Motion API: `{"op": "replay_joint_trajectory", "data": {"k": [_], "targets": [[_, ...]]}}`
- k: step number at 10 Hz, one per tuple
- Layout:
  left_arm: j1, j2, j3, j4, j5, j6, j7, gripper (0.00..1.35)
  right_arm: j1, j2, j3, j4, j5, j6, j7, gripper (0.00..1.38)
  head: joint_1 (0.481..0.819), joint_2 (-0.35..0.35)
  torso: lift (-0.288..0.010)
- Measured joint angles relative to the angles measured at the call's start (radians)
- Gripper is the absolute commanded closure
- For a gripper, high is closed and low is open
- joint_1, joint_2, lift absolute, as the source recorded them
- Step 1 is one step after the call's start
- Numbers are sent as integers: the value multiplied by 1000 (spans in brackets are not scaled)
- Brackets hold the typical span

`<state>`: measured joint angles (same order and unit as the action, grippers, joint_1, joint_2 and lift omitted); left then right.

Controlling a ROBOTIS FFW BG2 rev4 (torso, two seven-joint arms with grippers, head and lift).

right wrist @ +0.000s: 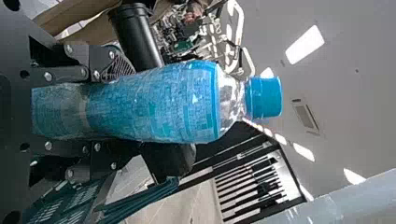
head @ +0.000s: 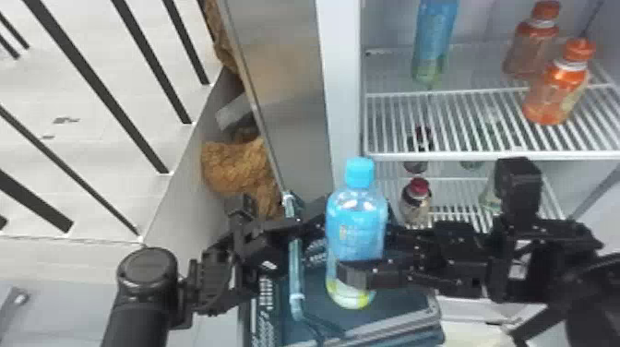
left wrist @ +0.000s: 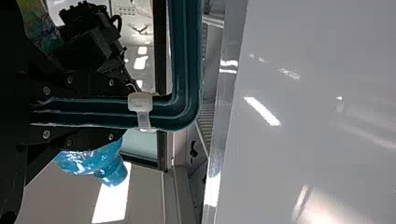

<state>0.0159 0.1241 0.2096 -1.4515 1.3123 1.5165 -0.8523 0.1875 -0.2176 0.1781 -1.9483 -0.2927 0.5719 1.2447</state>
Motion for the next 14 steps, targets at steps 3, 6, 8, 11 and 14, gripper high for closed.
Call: {"op": "replay_joint_trajectory", "data": {"k": [3,6,8,11,14], "targets": [[3,3,0,-1,2,0,-8,1199,7,0,-13,7,5,-23,-26,121,695,133,-10],[11,8,0,-6,3,-1,-16,1199,30,0,-63,-6,33,-27,-33,124,695,99,-10],[17,13,2,-13,14,-9,-18,1199,49,-3,-84,-35,55,-22,-34,125,695,91,-10],[22,15,2,-18,18,-12,-19,1199,58,-1,-118,-51,65,-28,-51,125,695,73,-10],[40,16,4,-25,18,-12,-19,1199,93,1,-154,-54,36,-87,-113,130,695,42,-10]]}}
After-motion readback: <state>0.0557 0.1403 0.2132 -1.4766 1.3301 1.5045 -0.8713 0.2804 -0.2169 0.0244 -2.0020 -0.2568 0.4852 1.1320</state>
